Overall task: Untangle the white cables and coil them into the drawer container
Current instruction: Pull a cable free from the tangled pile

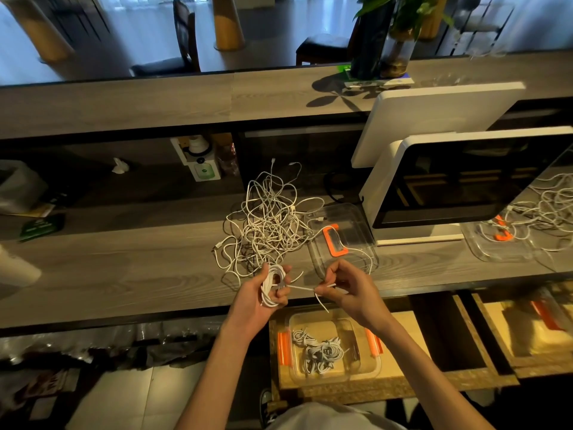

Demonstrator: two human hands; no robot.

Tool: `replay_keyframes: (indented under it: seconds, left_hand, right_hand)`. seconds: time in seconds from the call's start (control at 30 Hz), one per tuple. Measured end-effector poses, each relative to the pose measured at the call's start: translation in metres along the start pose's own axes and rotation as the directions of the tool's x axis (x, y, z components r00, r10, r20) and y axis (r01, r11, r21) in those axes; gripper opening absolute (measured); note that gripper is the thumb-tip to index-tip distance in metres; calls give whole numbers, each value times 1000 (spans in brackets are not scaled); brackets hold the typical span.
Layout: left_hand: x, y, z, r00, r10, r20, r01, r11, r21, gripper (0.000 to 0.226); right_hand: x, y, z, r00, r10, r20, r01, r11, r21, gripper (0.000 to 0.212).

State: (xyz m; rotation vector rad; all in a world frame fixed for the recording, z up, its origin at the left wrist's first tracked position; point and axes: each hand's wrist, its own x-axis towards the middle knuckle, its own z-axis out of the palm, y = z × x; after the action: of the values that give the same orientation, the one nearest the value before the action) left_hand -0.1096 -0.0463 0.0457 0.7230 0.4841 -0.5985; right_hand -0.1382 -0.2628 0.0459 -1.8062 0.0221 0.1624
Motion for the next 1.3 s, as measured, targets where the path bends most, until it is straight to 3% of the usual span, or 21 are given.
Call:
replay_keyframes:
  seconds: [0.2,0.37,0.47,0.63,0.73,0.87,1.07,1.13,1.3]
  left_hand:
    - [0,4,-1,998,63,22,-66,984,168,49]
    - [-4,2,14,976,220,-3,-188,843,505,45]
    - [-8,0,24,979,202,-10,-155,779,607,49]
    - [-16,-5,32,993,70,99,-119,722,682,90]
    - [-18,-4,31,986,-16,166,-107,703,703,100]
    - [-19,-3,24,967,-65,246,-110,765,635,76]
    - [-22,-9,15,986,-5,165,-86,836,542,61]
    - [-23,-12,17,987,36,155,-115,836,536,64]
    - [-24,-15,23,964,257,71,-246,751,613,39]
  right_hand:
    - [-2,-16,5,999,-49,4,49,999,-9,28]
    - [9,-46,20,982,-149,114,155,987,-43,25]
    - [20,-61,15,957,-197,212,206,978,-18,24]
    - [38,-70,5,931,-258,257,275,961,-31,22]
    - [42,-61,5,931,-255,260,286,954,-89,20]
    - [42,-49,6,946,-194,258,212,976,-42,17]
    - [38,-34,4,946,-191,261,231,965,-128,11]
    - [36,-31,5,952,-177,249,214,968,-129,11]
    - [32,-22,5,969,-150,198,178,975,-130,12]
